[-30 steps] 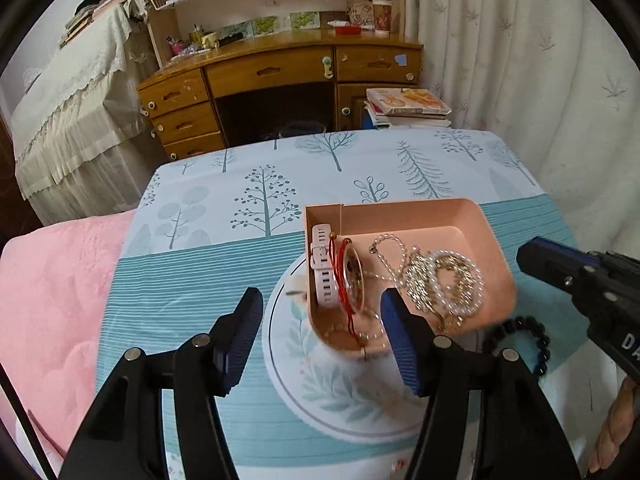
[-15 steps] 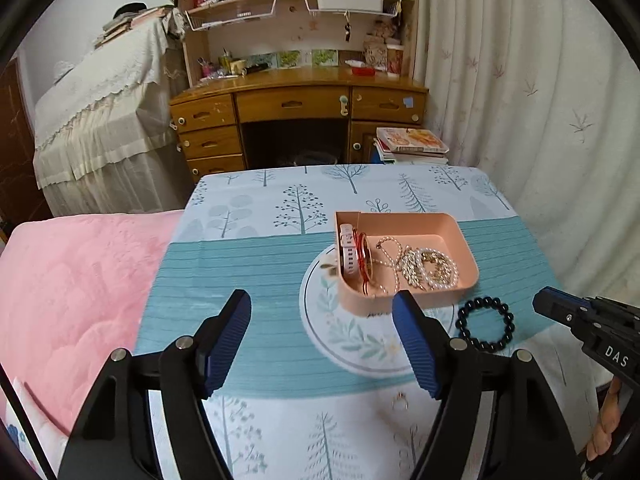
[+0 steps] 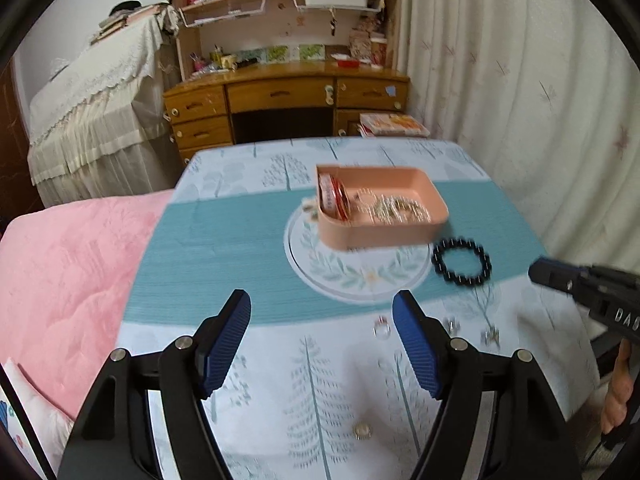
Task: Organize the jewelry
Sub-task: 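Withdraw both open tools from the tray toward the remaining items, then grasp the round pearl brooch with the left tool while the right tool grasps the gold brooch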
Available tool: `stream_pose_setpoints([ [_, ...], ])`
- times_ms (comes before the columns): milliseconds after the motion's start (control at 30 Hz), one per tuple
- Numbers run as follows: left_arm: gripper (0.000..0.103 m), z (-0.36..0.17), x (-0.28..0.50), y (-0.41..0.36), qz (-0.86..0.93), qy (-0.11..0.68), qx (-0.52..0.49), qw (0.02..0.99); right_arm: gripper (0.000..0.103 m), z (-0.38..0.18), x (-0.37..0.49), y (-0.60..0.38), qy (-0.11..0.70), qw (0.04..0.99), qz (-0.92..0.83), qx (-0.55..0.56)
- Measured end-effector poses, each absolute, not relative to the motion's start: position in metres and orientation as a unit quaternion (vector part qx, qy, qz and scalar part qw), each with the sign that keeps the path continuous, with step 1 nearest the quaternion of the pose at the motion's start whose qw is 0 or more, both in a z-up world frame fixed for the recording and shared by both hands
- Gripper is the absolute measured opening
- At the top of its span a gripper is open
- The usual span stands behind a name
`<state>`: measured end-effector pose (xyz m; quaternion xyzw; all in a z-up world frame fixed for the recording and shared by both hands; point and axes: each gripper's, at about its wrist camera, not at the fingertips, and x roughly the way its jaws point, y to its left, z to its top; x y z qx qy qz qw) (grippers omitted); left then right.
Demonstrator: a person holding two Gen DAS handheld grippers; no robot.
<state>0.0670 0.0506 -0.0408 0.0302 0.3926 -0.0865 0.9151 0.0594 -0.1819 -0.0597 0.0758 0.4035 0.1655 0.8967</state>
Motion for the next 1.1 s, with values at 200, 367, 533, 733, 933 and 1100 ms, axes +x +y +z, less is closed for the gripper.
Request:
stream_pose_setpoints([
  [200, 0.072, -0.075, 0.044, 0.049, -0.119, 0.421, 0.04, 0.898, 0.01, -0.084, 0.051, -0.177, 0.421, 0.886, 0.181, 0.068],
  [367, 0.072, -0.098, 0.024, 0.049, -0.157, 0.419, 0.072, 0.891, 0.01, -0.111, 0.043, -0.177, 0.44, 0.875, 0.191, 0.07],
  [533, 0.072, -0.119, 0.011, 0.054, -0.172, 0.424, 0.088, 0.885, 0.01, -0.131, 0.037, -0.177, 0.466, 0.862, 0.185, 0.069],
  [733, 0.07, -0.139, 0.007, 0.053, -0.187, 0.429, 0.102, 0.878, 0.01, -0.143, 0.025, -0.173, 0.478, 0.853, 0.202, 0.061],
  [933, 0.057, -0.145, 0.006, 0.049, -0.204, 0.428, 0.117, 0.873, 0.01, -0.141, 0.021, -0.172, 0.47, 0.855, 0.21, 0.058],
  [1100, 0.044, -0.154, 0.007, 0.047, -0.21, 0.44, 0.127, 0.864, 0.01, -0.142, 0.023, -0.175, 0.471, 0.854, 0.21, 0.067],
])
